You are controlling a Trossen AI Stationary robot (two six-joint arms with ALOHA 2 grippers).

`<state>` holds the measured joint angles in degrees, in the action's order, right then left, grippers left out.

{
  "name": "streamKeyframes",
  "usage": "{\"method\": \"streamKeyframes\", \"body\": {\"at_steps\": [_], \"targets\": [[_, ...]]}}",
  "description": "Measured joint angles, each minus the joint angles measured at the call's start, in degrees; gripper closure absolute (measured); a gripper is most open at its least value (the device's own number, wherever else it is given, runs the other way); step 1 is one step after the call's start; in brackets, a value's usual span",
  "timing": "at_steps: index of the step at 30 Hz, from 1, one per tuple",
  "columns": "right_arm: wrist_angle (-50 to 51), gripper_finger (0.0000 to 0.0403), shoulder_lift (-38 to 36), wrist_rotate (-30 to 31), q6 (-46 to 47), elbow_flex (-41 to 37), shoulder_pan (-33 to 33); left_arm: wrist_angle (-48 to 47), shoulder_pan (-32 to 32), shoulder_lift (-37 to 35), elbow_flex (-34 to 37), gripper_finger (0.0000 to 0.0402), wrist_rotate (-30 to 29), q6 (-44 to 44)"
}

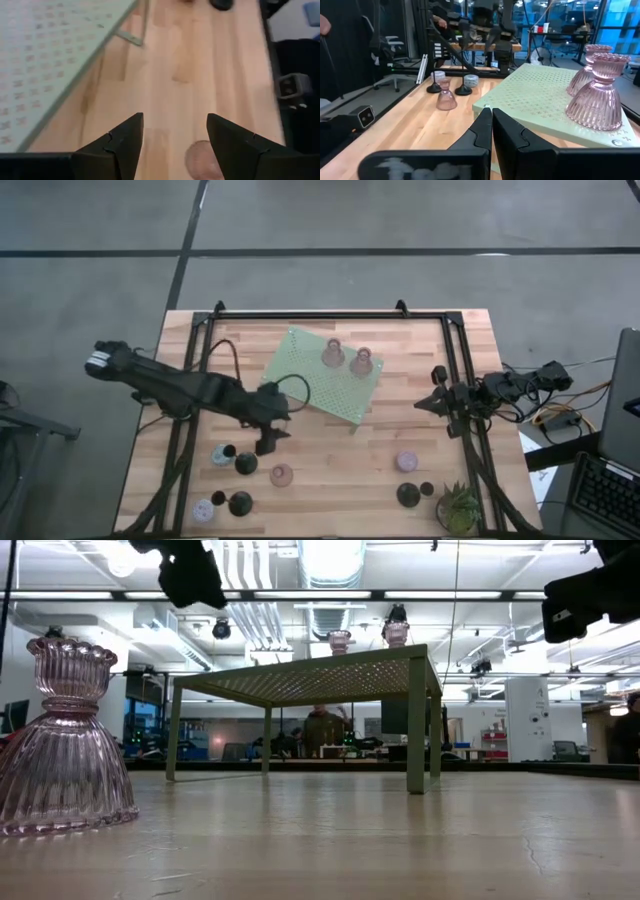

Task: Pick & Place candle stick holders
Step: Put the purple candle holder on the shelf aligned with the other purple candle holder

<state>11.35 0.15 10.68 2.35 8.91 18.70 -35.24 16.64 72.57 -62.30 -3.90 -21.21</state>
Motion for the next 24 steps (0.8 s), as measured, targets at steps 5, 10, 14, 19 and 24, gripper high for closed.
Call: {"method": "streamKeyframes", "body": {"at_steps": [5,10,14,19,24], "targets": [[0.1,0.0394,0.0,0.0,0.2,-0.1,0.0,-3.5,1.5,4.7,-3.3,0.0179,2.1,0.0],[0.2,0.0394,-0.1,0.0,0.0,-0.3,0.0,-4.2,3.9,8.0,-5.0,0.0179,3.3,-1.6],[0.3,0.0394,-0.1,0.0,0.1,-0.5,0.0,-5.1,6.0,10.8,-4.7,0.0179,5.6,-3.8],[0.3,0.0394,0.0,0.8,0.1,-0.6,0.0,-4.9,8.4,12.7,-4.9,0.0181,5.9,-7.0],[0.3,0.0394,0.0,1.5,0.0,-0.6,0.0,-5.3,10.6,15.0,-4.8,0.0181,6.0,-8.5]]}}
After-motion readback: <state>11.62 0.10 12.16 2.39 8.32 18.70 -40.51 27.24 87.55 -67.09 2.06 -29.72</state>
